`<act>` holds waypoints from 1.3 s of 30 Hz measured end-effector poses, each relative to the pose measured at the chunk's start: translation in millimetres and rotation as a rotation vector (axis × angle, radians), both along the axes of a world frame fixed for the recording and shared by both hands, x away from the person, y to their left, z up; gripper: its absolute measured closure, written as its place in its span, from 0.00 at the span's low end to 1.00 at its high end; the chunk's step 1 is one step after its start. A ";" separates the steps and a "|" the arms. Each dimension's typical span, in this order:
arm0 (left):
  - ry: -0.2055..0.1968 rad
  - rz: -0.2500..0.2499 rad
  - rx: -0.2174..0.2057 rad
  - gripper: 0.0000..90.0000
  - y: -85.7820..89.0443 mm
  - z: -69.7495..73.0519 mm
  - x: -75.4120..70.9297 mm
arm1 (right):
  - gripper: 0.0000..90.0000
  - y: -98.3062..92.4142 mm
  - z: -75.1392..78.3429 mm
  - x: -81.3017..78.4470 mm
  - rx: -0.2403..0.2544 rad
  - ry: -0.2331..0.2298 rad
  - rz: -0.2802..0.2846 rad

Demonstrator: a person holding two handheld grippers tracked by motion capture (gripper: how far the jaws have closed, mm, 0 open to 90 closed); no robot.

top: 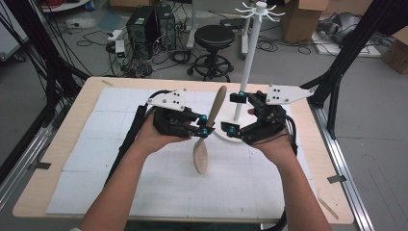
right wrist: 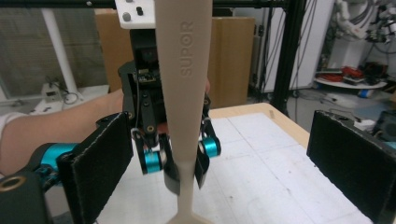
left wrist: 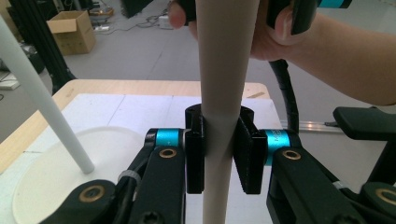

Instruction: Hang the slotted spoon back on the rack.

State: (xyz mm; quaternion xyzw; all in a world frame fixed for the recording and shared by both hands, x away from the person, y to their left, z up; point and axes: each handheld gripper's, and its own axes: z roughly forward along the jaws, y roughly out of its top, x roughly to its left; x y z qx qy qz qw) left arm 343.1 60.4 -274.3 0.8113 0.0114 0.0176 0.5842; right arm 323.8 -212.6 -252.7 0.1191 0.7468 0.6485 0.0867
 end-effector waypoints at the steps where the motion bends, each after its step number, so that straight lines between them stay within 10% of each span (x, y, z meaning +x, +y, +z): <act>1: -0.003 -0.002 0.000 0.85 -0.8 0.0 0.1 | 0.13 0.5 -0.2 1.8 0.003 0.005 0.012; 30: 0.016 -0.010 -0.024 0.85 -6.4 -1.1 1.8 | 0.75 11.8 5.2 3.3 0.050 -0.038 0.114; 39: 0.011 -0.014 -0.013 0.84 -8.5 -2.7 1.4 | 0.77 12.4 4.4 2.6 0.043 -0.013 0.129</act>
